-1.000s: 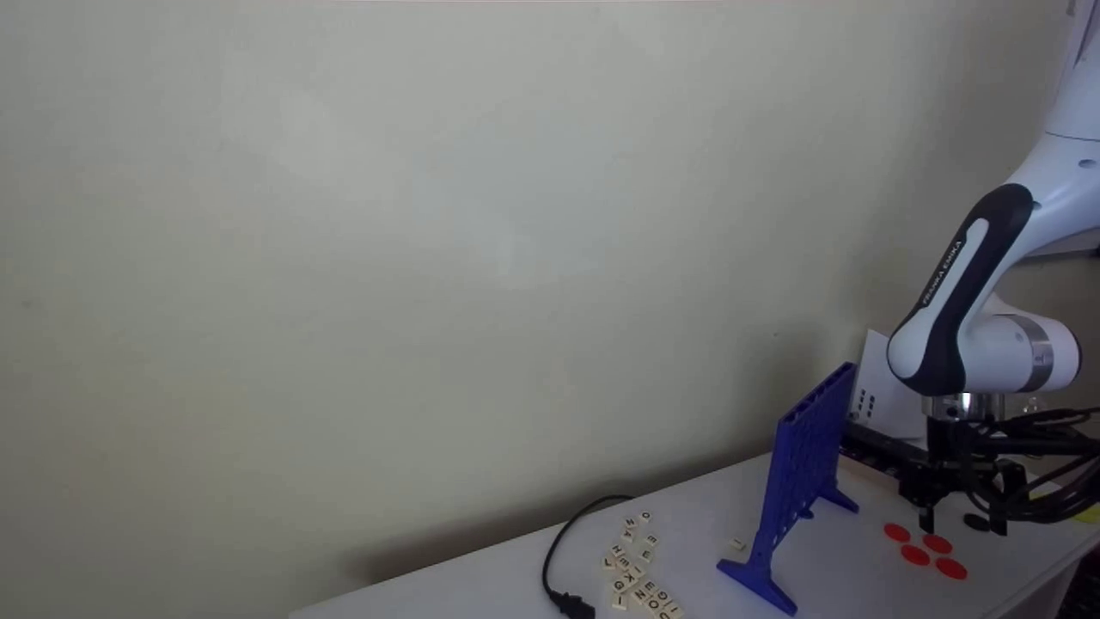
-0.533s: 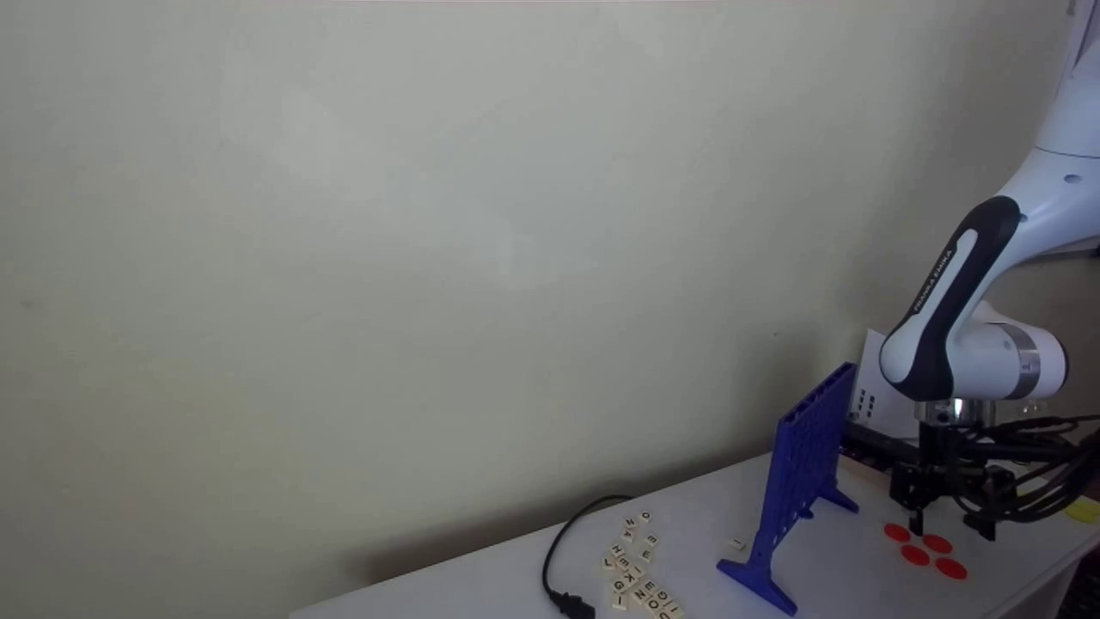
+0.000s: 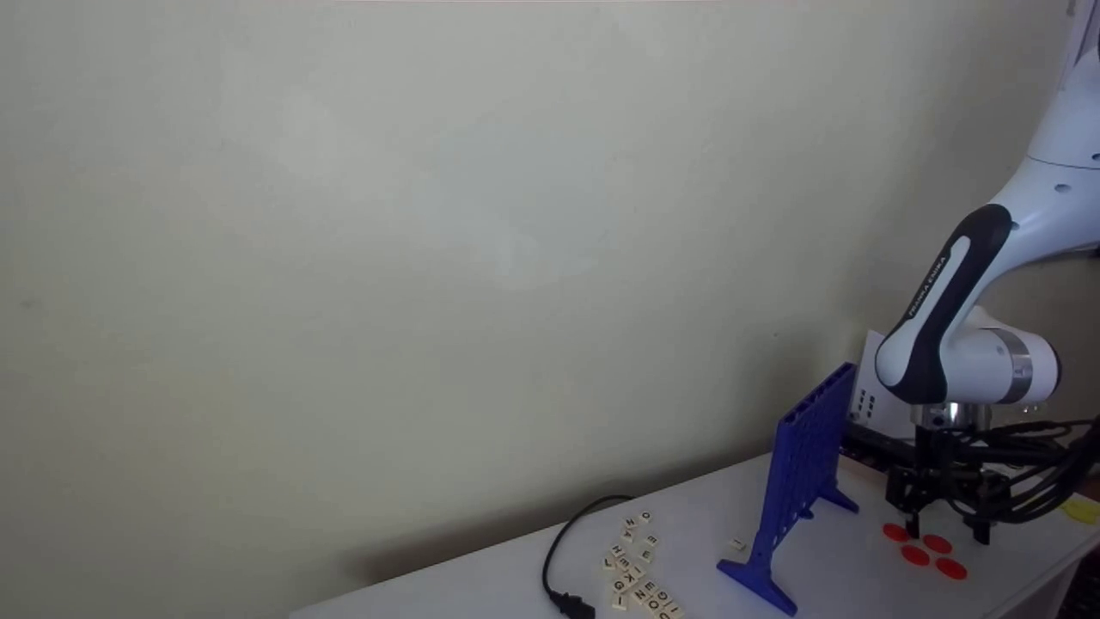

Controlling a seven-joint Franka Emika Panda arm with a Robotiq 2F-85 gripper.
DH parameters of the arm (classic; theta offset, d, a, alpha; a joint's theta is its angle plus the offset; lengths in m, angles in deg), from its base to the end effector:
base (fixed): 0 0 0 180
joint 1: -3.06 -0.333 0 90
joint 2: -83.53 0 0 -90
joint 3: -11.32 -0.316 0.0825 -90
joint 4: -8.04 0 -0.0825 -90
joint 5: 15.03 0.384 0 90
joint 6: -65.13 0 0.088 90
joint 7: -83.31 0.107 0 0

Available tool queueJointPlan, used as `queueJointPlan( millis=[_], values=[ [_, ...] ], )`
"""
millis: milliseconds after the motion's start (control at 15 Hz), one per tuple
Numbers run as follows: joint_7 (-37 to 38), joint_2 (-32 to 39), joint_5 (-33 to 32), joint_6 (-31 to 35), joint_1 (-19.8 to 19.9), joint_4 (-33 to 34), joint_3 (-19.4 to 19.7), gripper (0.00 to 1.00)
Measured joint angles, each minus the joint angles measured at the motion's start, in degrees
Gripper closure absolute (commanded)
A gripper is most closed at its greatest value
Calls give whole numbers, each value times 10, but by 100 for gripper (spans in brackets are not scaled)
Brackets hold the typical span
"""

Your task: Put the orange circle inside the blue object

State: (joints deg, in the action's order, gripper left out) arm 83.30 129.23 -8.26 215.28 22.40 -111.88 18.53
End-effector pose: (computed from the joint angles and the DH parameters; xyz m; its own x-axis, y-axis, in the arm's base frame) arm 0.4576 -0.2414 0.0201 0.8216 -0.5102 -0.2542 -0.5132 -0.8562 0.0595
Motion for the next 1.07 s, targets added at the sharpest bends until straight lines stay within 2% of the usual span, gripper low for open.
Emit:
queueJointPlan(
  millis=[133,467,667,800,933,1067],
  values=[
    [0,0,0,-6,0,4,-1,25],
    [0,0,0,-16,0,9,-2,0],
    [0,3,0,-17,0,9,-1,1],
    [0,4,0,-17,0,10,-1,5],
    [0,4,0,-18,0,10,-1,31],
    [0,4,0,-19,-1,10,-2,44]
  ],
)
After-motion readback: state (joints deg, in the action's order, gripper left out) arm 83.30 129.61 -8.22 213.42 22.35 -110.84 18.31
